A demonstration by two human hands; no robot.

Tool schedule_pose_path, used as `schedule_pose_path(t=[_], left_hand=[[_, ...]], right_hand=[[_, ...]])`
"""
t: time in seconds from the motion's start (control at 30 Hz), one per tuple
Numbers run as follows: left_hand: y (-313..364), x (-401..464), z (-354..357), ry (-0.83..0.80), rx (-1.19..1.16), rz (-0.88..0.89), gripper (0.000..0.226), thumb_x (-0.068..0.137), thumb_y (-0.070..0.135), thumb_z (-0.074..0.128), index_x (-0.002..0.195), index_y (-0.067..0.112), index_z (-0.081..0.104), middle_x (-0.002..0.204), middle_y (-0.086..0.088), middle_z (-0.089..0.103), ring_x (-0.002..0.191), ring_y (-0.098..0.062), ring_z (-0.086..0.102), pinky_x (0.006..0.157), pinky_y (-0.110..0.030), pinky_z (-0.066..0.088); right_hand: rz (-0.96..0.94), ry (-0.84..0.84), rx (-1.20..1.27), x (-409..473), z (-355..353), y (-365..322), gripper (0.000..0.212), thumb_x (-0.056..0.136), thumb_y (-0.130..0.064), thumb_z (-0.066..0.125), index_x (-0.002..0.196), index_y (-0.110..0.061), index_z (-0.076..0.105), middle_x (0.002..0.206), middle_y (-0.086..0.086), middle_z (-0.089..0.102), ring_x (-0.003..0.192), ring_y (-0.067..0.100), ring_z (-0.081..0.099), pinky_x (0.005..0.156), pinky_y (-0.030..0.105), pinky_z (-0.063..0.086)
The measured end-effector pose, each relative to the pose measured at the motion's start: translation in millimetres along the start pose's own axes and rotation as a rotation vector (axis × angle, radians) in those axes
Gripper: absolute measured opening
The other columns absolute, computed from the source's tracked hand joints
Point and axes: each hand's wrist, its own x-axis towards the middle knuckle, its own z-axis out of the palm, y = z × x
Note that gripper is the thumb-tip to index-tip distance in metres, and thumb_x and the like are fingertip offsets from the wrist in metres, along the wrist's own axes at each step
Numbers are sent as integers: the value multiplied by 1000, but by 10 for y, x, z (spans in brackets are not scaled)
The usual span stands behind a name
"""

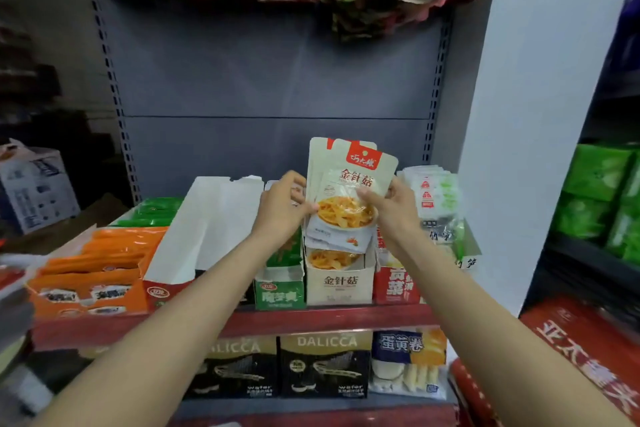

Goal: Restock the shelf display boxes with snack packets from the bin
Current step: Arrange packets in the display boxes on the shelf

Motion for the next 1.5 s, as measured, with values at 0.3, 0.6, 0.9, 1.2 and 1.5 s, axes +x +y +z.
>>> schedule_pose_path(t=[0.3, 0.6, 0.9, 1.2, 1.5], left_hand=[[-31, -49, 131, 95, 39, 72, 52, 79, 15, 73, 120, 20, 43, 93, 9, 56, 76, -7, 56, 68, -24, 46], [-85, -109, 195, 100, 455, 188, 68, 81, 25, 71, 138, 24, 33, 131, 1, 45, 116, -19, 49, 87, -32, 45], [-91, -142, 11, 123, 482, 247, 38, 90, 27, 60, 128, 24, 52, 127, 2, 47, 120, -16, 41, 96, -30, 33], [-553, -781, -1236, 275, 252, 122, 6, 92, 26, 55, 98, 25, 56, 83, 13, 59, 78, -3, 55, 68, -24, 43], [-1758, -1777, -3133, 531, 419, -320, 4, 89, 14, 59, 89, 18, 57, 72, 1, 62, 72, -21, 60, 64, -31, 40]], right_hand=[[-185, -111, -420, 23, -7, 160, 39, 78, 0, 70, 113, -11, 55, 103, -3, 64, 97, 12, 62, 67, 12, 51], [-311, -245, -975, -68, 57, 150, 81, 74, -5, 76, 139, -17, 28, 130, 5, 39, 113, 20, 51, 91, 26, 44], [-510, -103, -1224, -131, 130, 18, 41, 88, -20, 63, 127, -13, 51, 128, 3, 46, 120, 20, 41, 94, 25, 35], [-530, -387, -762, -693, 1409, -96, 31, 91, -14, 53, 122, -14, 51, 111, 1, 60, 107, 16, 53, 88, 27, 40], [-512, -872, -640, -1454, 3594, 308, 31, 86, -10, 53, 116, -11, 58, 117, 10, 59, 112, 26, 53, 93, 34, 43]])
